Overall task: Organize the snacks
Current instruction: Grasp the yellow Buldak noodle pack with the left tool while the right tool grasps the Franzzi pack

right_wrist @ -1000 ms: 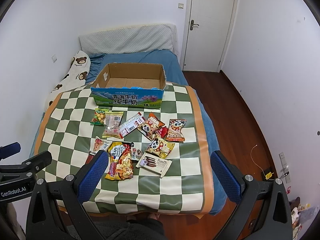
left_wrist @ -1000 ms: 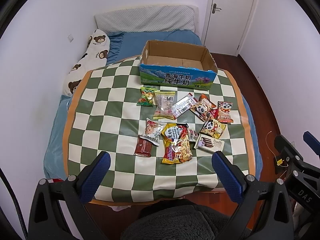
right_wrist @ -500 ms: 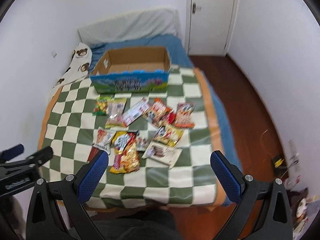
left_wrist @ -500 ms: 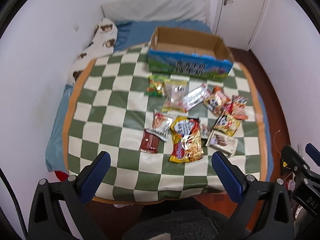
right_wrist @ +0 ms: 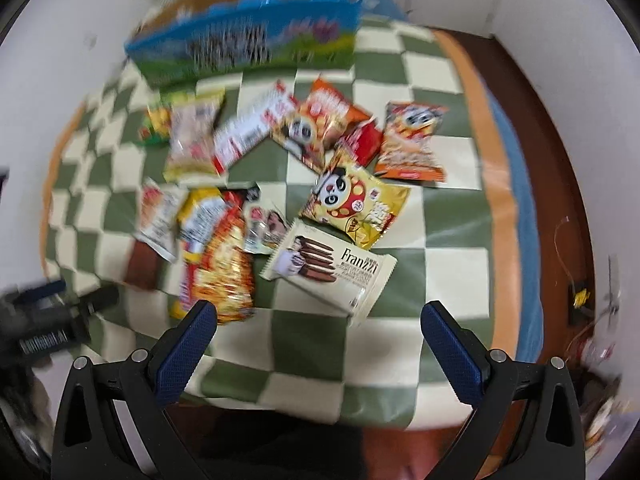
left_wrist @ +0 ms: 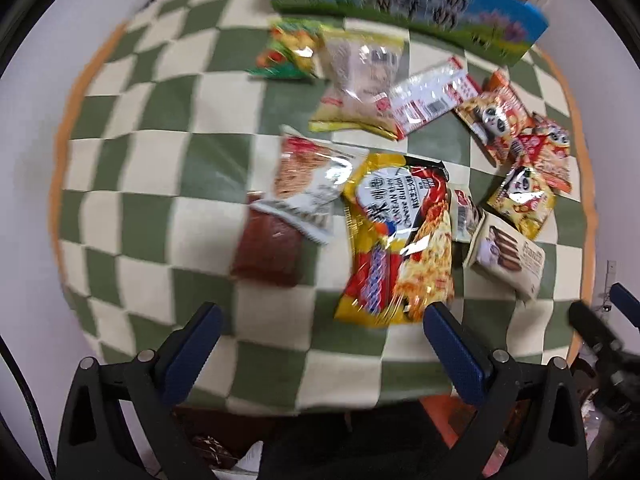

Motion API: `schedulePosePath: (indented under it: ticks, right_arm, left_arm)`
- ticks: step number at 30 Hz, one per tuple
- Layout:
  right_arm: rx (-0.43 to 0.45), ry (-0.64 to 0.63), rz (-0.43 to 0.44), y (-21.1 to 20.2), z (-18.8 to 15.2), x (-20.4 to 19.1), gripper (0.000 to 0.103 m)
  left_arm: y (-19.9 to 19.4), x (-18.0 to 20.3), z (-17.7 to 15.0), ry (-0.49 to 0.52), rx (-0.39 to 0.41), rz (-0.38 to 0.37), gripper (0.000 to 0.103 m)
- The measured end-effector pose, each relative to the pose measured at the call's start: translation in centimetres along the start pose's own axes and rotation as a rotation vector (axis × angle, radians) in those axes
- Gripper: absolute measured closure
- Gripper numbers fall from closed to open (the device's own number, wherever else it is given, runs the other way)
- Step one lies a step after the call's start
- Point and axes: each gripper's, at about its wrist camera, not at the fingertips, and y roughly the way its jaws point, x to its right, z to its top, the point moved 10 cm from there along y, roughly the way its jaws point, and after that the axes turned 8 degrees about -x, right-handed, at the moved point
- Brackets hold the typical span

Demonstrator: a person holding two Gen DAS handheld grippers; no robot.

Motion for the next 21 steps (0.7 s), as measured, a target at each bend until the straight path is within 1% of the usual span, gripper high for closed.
schedulePosePath:
  ticks: [2, 4, 5, 7, 9, 10, 11, 13, 15, 16, 17, 19, 21]
  right_arm:
    - [-0.035, -0.087, -0.016, 2.5, 1.1, -0.1, 0.001]
    - [-0.089, -0.196, -0.052, 4.9, 1.9, -0.4, 0.002]
    - [-0.107, -0.247, -0.065, 5.9, 2.2, -0.7, 0.004]
    - [-0.146, -0.349, -0.093, 8.0, 2.8, -1.2, 0.004]
    - [-0.181, -0.444, -0.131, 10.1, 3.4, -1.4, 0.007]
    - [-0.202, -0.512, -0.148, 11.4, 3.6, -1.7, 0.008]
    - [-0.22, -0.553, -0.153, 12.4, 3.6, -1.8, 0.01]
    - [-0.264, -0.594, -0.101, 13.9, 3.3, -2.4, 0.016]
    - [-0.291, -0.558, -0.04, 14.7, 3.3, -2.5, 0.032]
    - [-0.299, -0.51, -0.004, 14.8, 3.3, -2.4, 0.038]
    - [-0.299, -0.457, 0.018, 14.9, 3.4, -2.0, 0.04]
    - [-0.295, -0.291, 0.05, 14.9, 3.8, -0.3, 0.04]
    - [-0.303, -0.095, 0.089, 14.7, 3.8, 1.9, 0.04]
  left_arm:
    - [1.7, 0.8, 1.2, 0.011, -0.015, -0.003, 0.001]
    - [3.9, 2.2, 2.4, 0.037, -0.052, -0.011, 0.001]
    - [4.8, 2.7, 2.8, 0.044, -0.069, -0.016, 0.001]
    - [6.6, 3.6, 3.3, 0.052, -0.103, -0.03, 0.001]
    - [7.8, 4.1, 3.5, 0.059, -0.127, -0.029, 0.001]
    - [8.4, 4.5, 3.5, 0.061, -0.139, -0.039, 0.001]
    - [8.8, 4.6, 3.5, 0.058, -0.148, -0.044, 0.001]
    - [9.0, 5.1, 3.5, 0.057, -0.158, -0.07, 0.001]
    - [9.3, 5.3, 3.5, 0.06, -0.163, -0.073, 0.001]
    - [9.5, 5.4, 3.6, 0.06, -0.163, -0.08, 0.001]
    - [9.8, 5.7, 3.9, 0.059, -0.165, -0.087, 0.001]
    - [10.2, 6.2, 3.9, 0.056, -0.172, -0.095, 0.001]
    - [10.6, 6.6, 4.1, 0.064, -0.174, -0.094, 0.001]
